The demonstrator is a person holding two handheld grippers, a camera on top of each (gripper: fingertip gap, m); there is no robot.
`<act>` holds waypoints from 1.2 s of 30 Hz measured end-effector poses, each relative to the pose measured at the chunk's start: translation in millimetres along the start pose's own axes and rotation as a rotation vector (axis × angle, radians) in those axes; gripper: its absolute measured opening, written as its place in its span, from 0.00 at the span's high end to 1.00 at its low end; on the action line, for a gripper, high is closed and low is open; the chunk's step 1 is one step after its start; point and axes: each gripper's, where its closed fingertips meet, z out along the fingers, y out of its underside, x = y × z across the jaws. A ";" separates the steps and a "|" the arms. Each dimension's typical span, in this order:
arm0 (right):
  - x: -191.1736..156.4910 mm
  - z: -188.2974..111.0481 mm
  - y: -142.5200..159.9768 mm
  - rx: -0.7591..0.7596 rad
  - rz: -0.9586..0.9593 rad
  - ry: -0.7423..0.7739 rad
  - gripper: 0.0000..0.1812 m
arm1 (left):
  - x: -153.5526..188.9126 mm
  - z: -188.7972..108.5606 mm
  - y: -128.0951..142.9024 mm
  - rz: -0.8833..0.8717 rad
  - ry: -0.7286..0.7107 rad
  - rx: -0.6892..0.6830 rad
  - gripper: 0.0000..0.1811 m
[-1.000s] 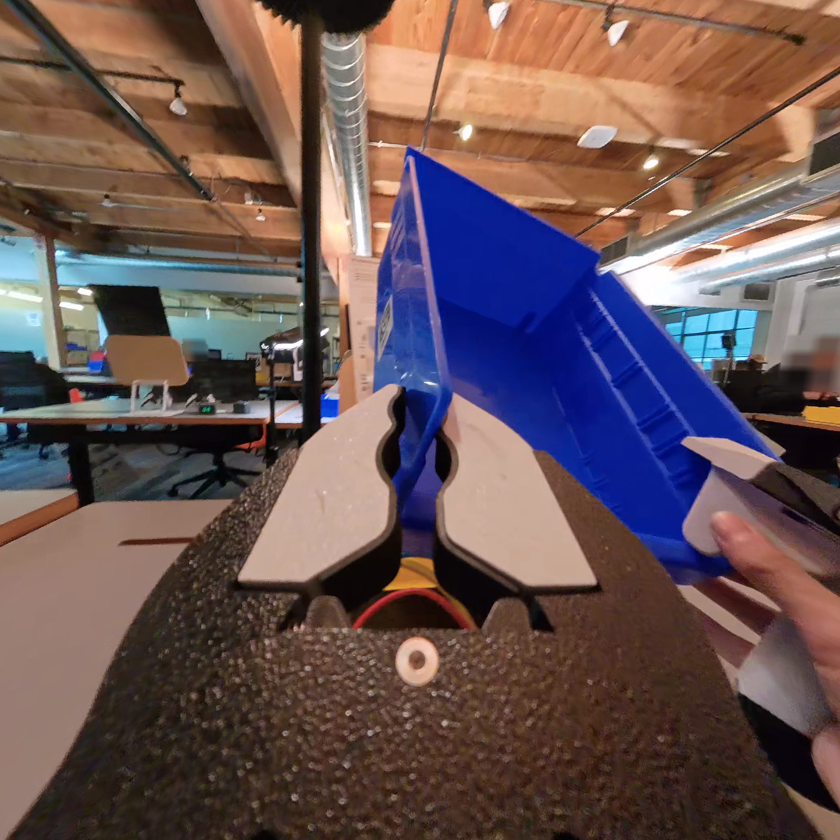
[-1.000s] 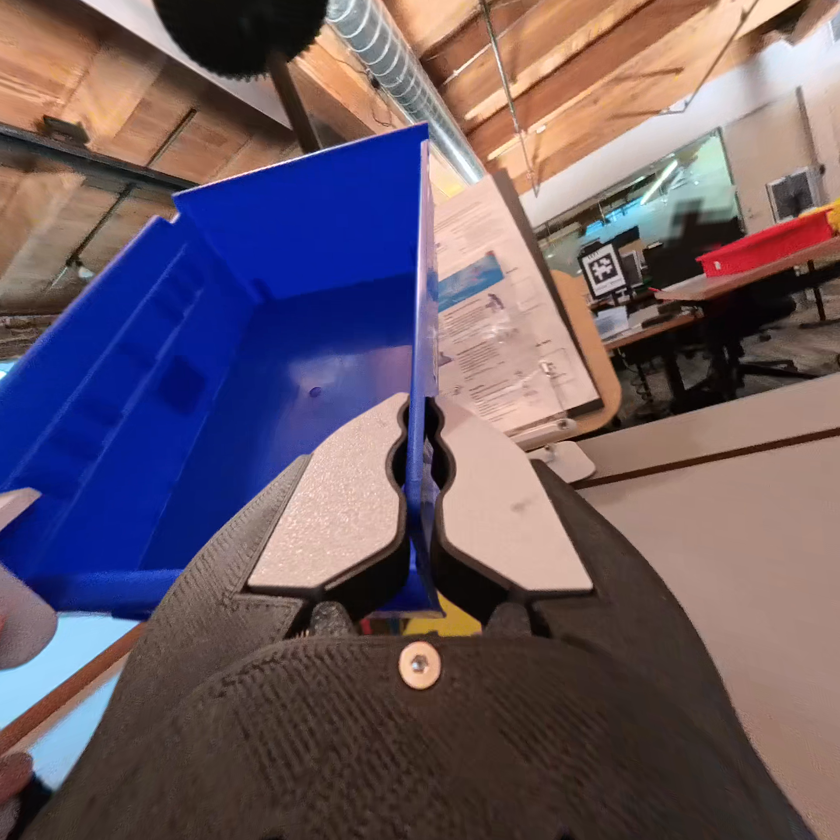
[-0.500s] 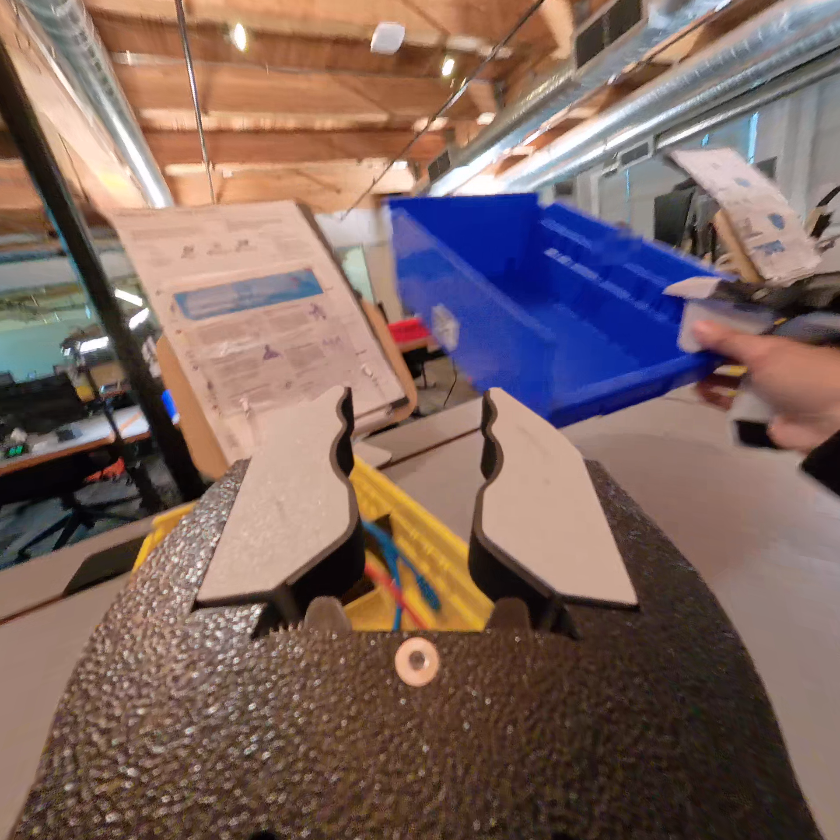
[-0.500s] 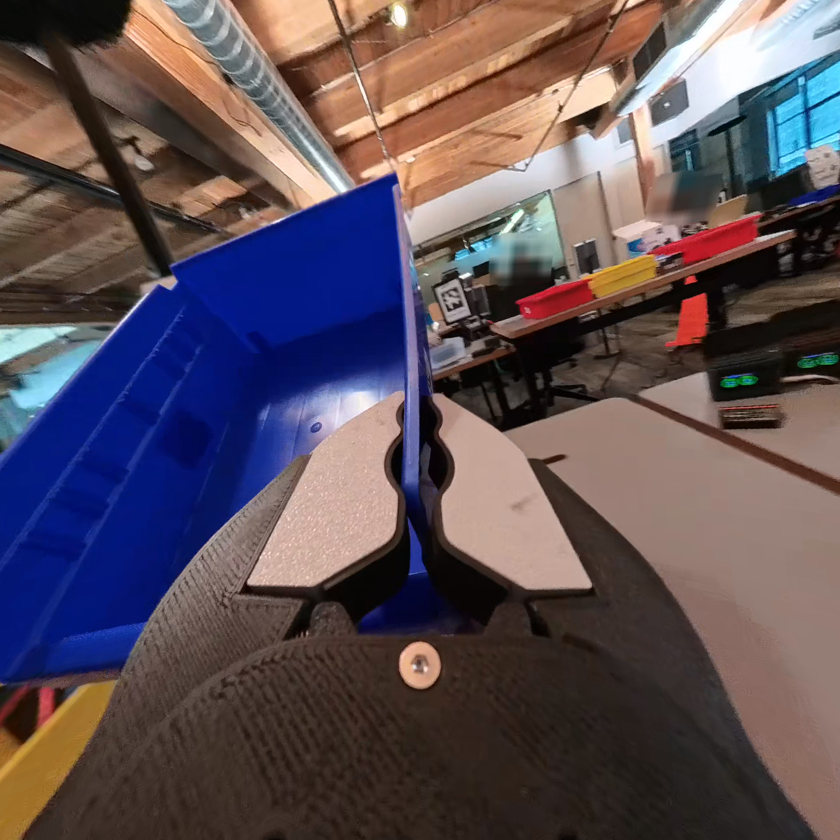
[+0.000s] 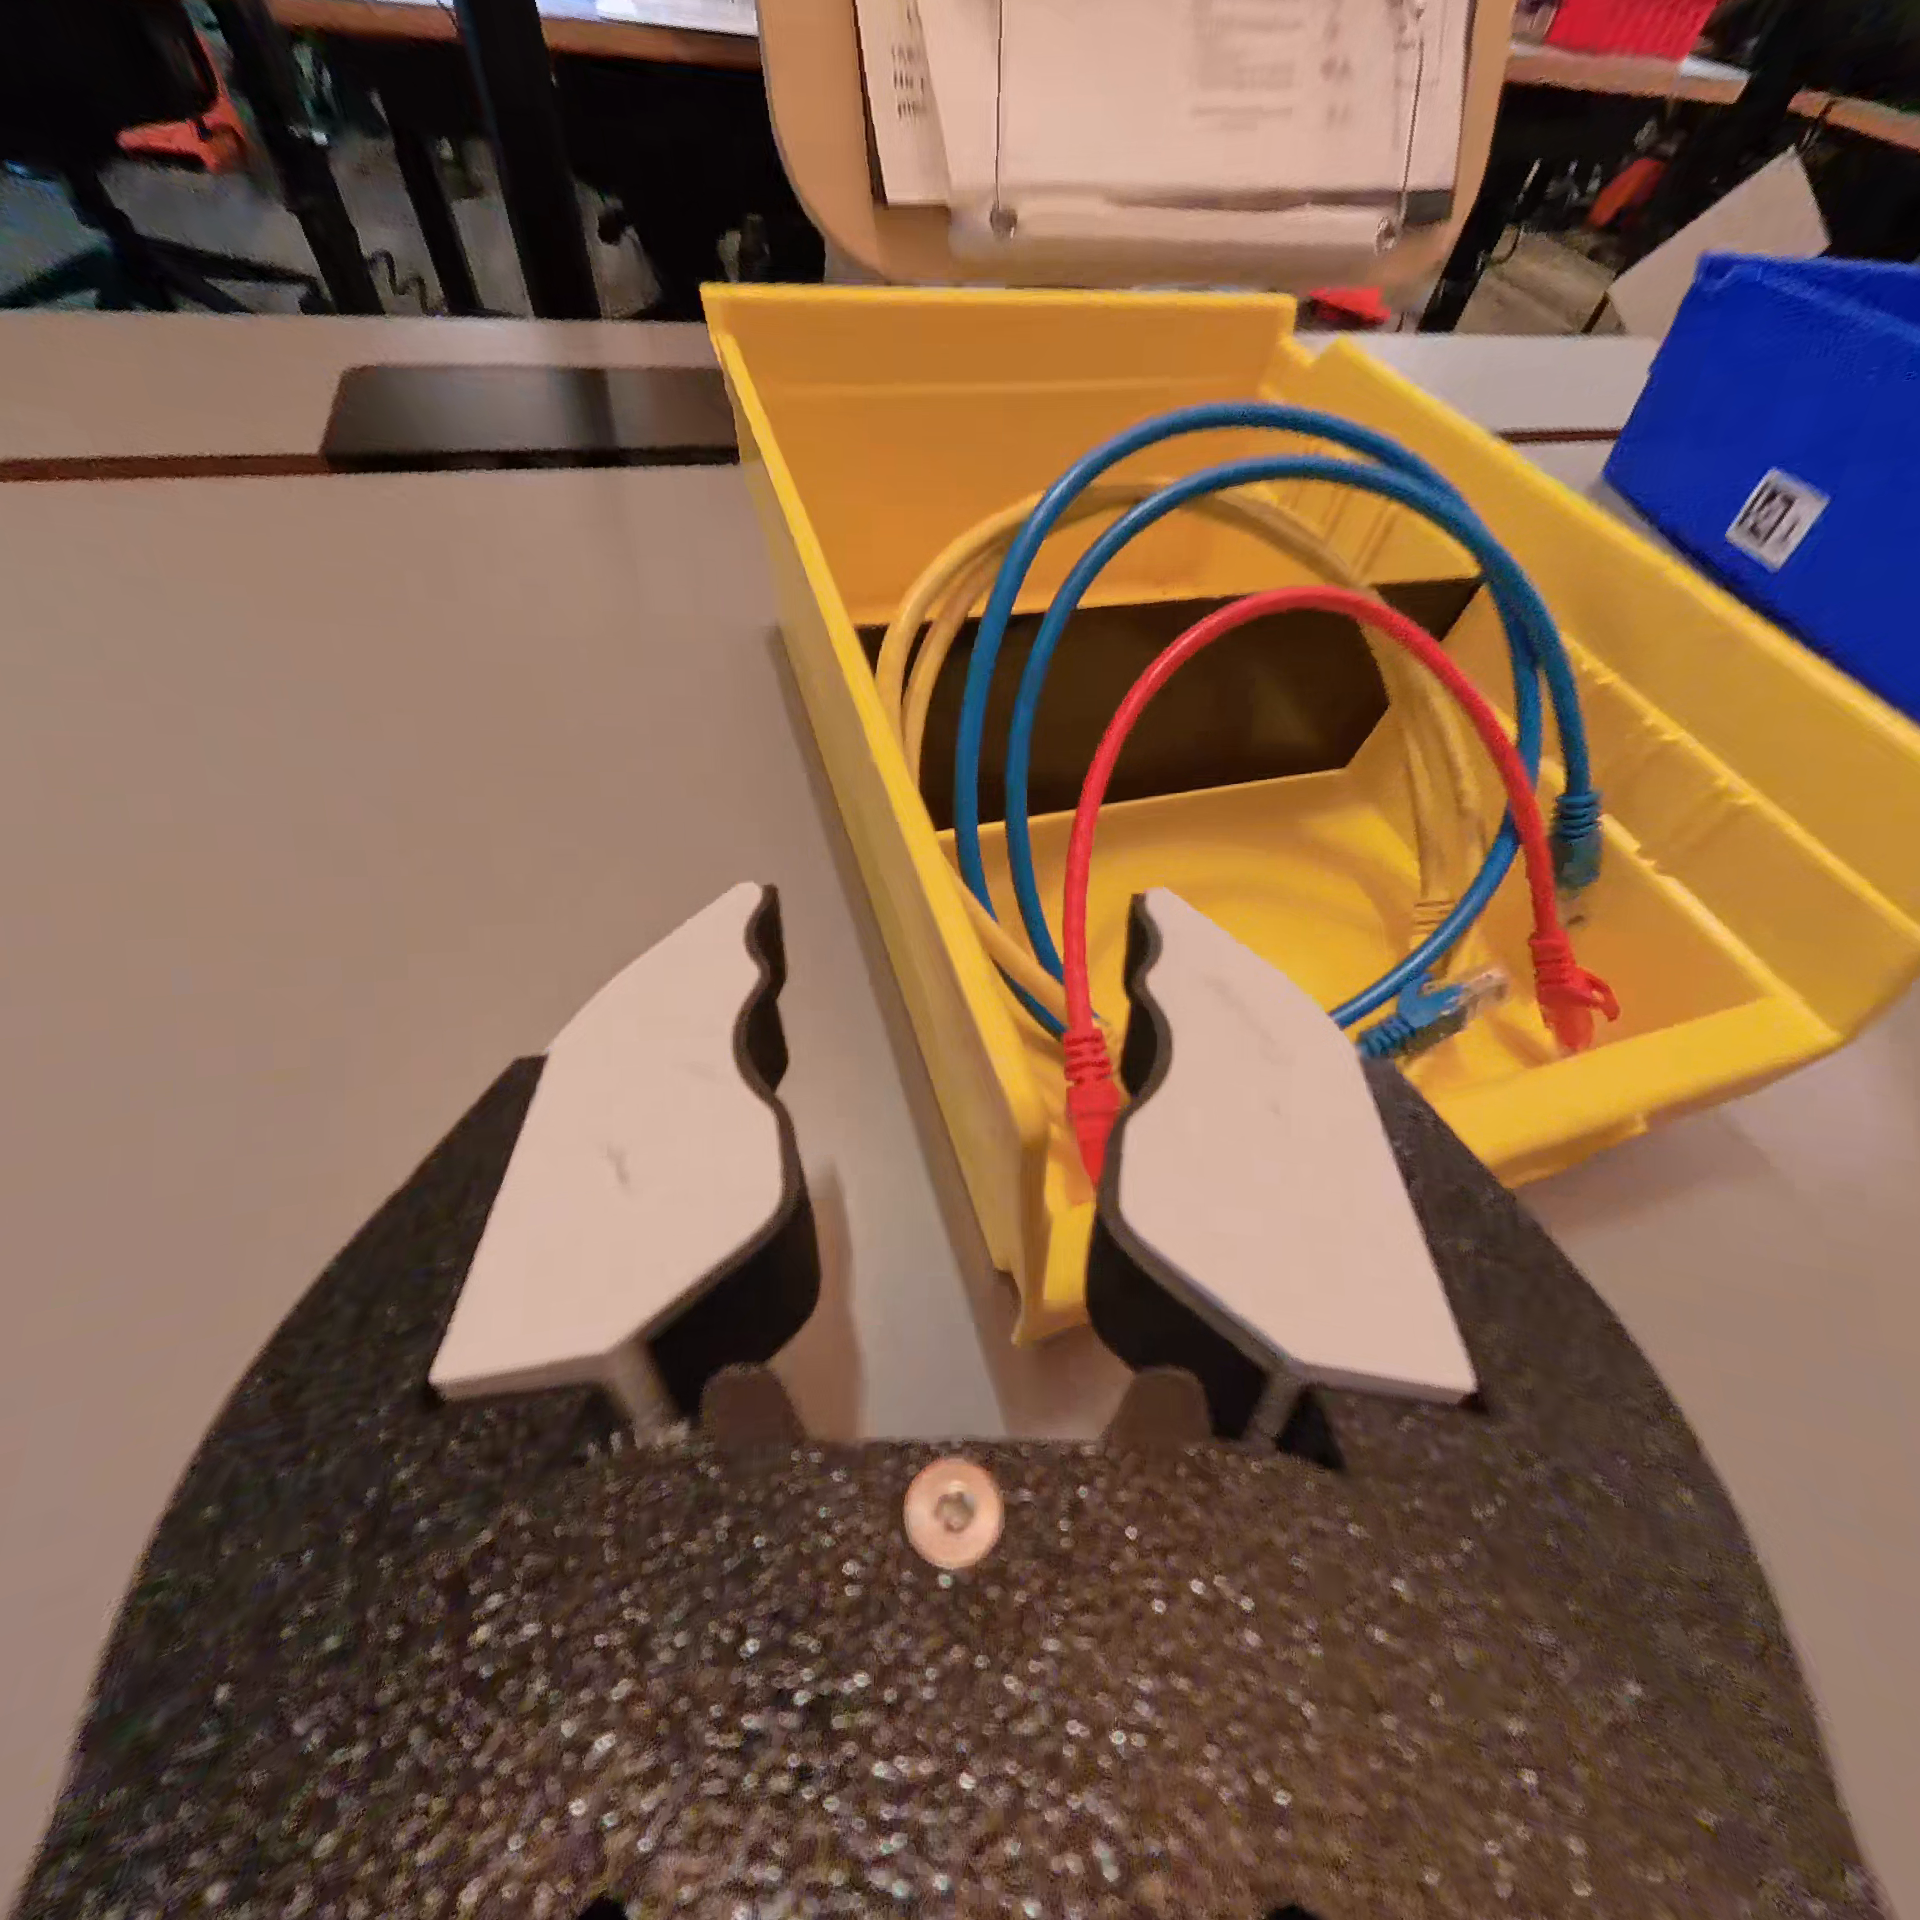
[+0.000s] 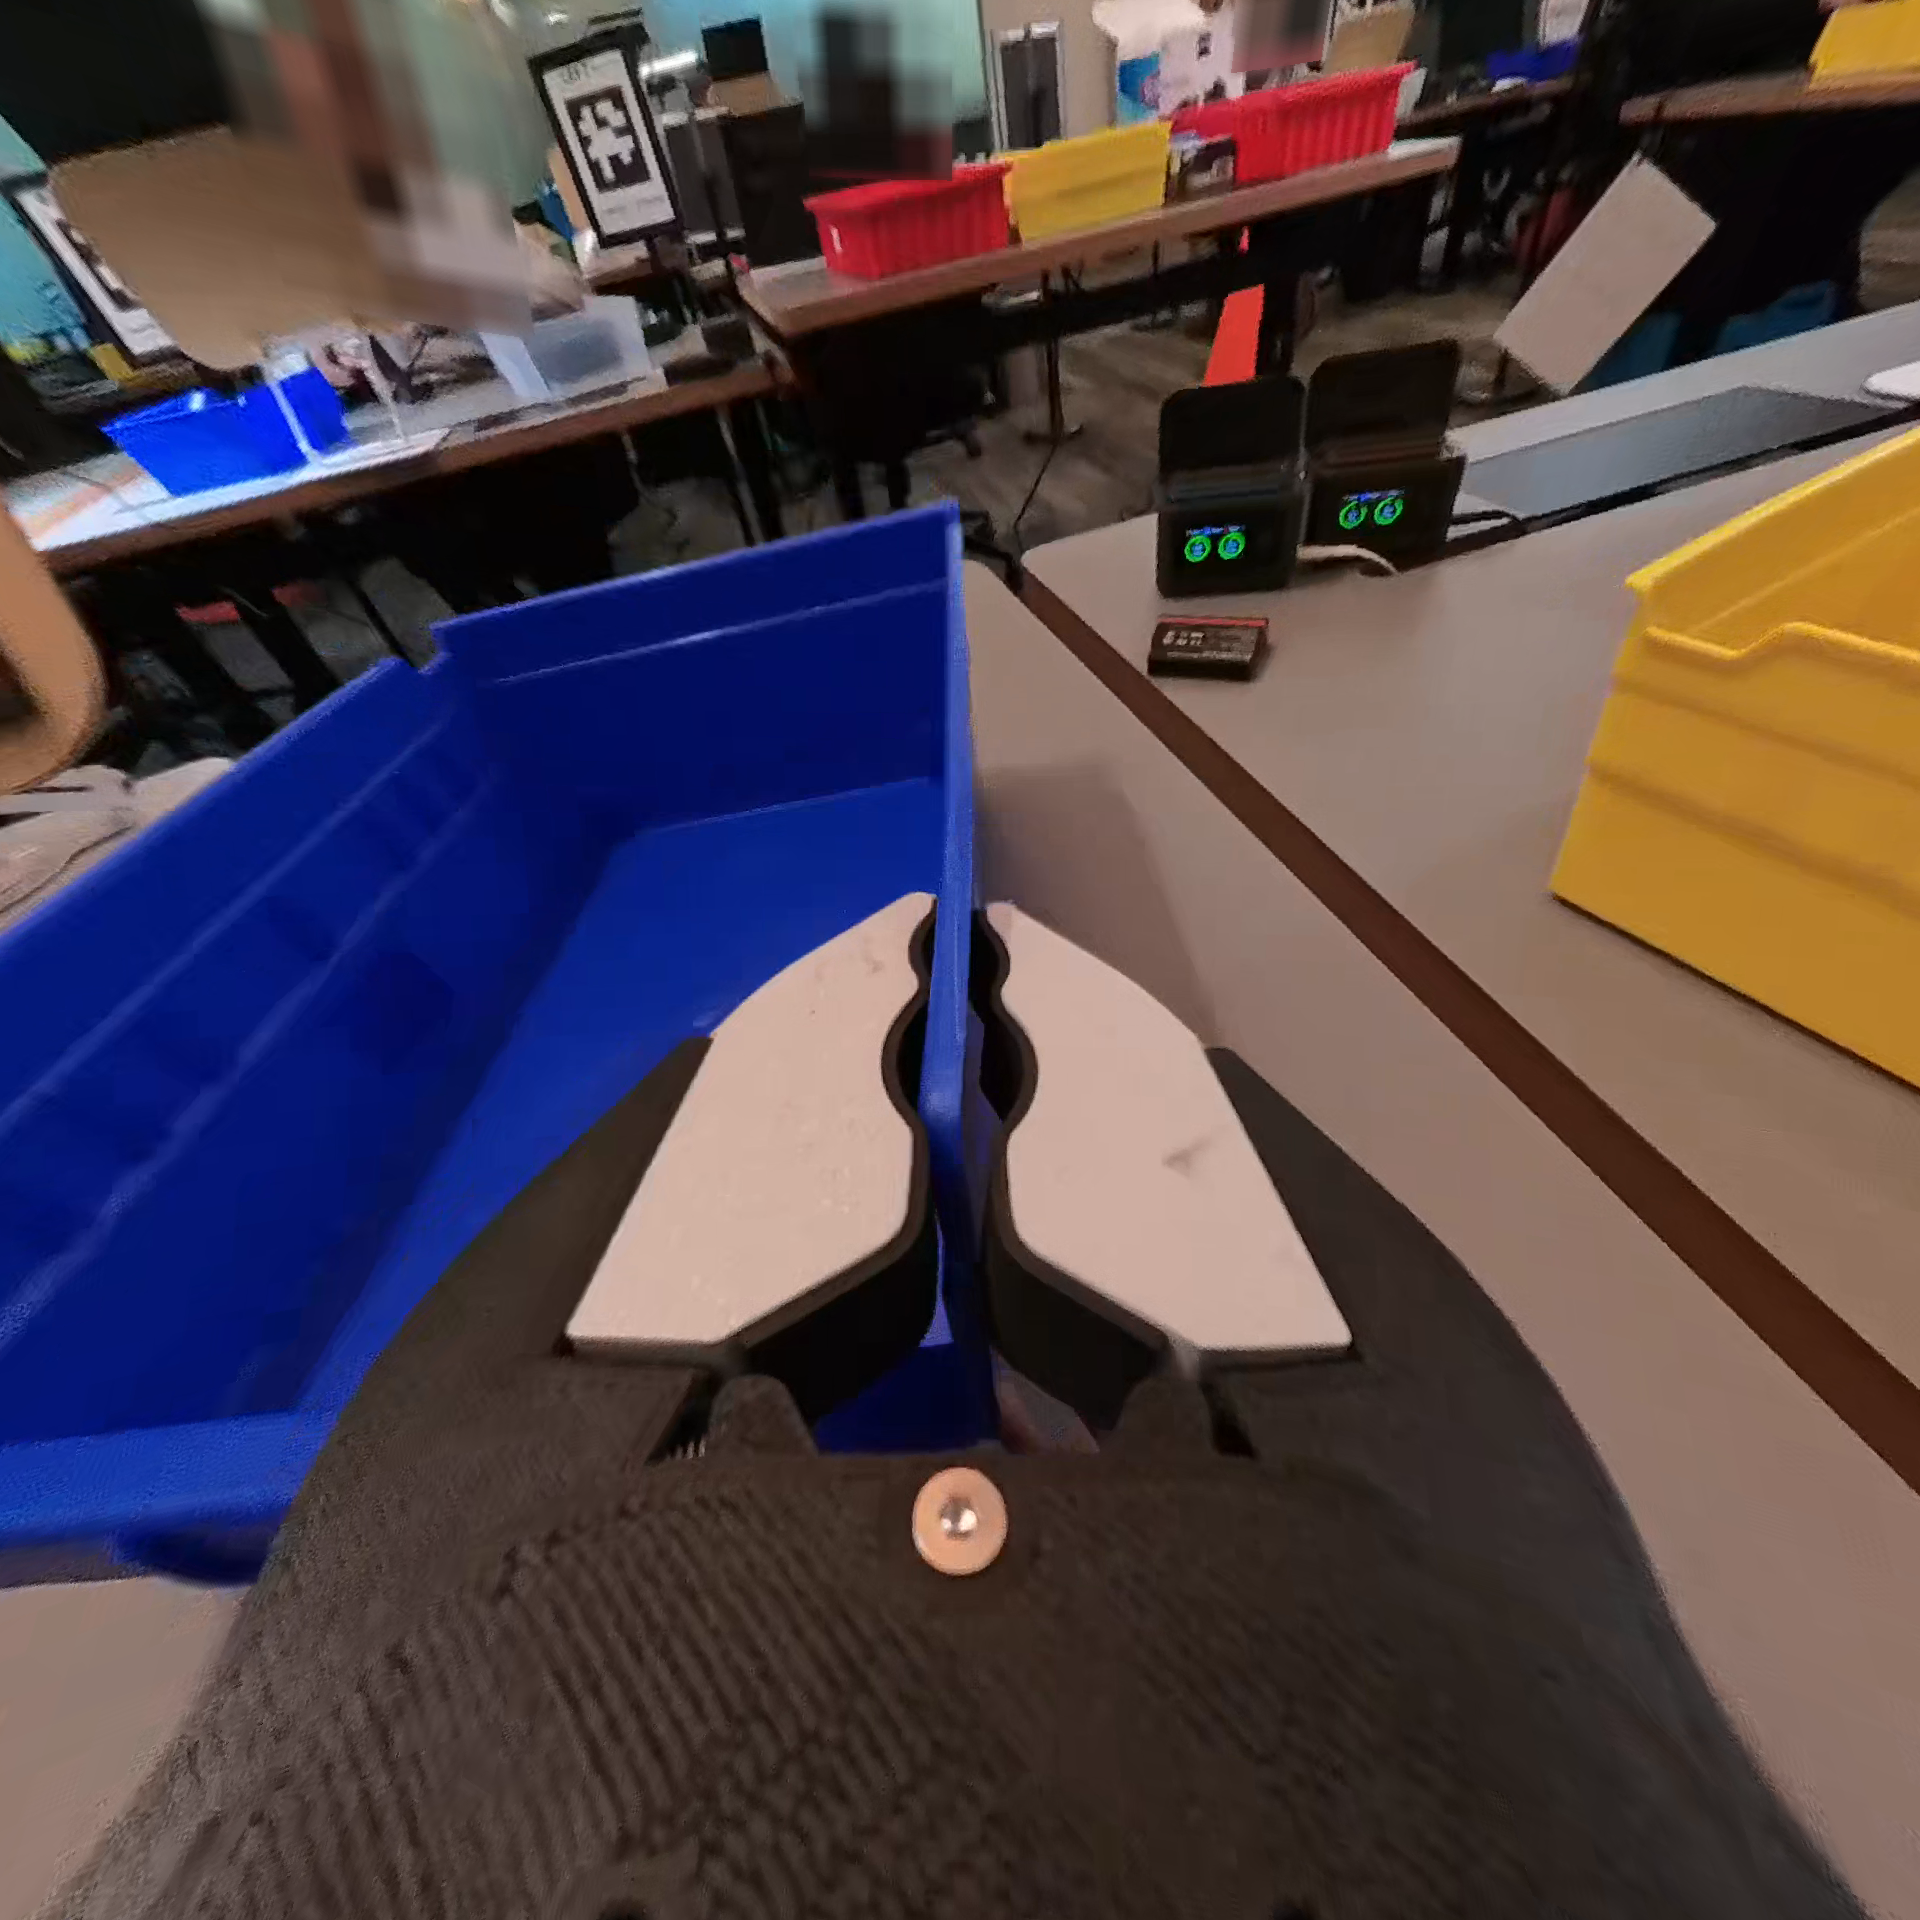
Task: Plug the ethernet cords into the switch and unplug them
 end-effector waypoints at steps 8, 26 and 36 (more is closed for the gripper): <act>0.2 30.9 9.3 0.004 -0.013 -0.001 0.99 | -32.1 0.7 -2.7 0.116 -0.154 -0.016 0.97; -81.1 -41.4 -87.8 0.283 -0.233 -0.318 0.48 | -89.7 -31.3 -97.9 0.500 -0.030 -0.202 0.71; -226.7 -68.7 -60.7 0.319 -0.205 -0.704 0.51 | -42.2 119.4 -77.3 0.407 0.163 -0.978 0.49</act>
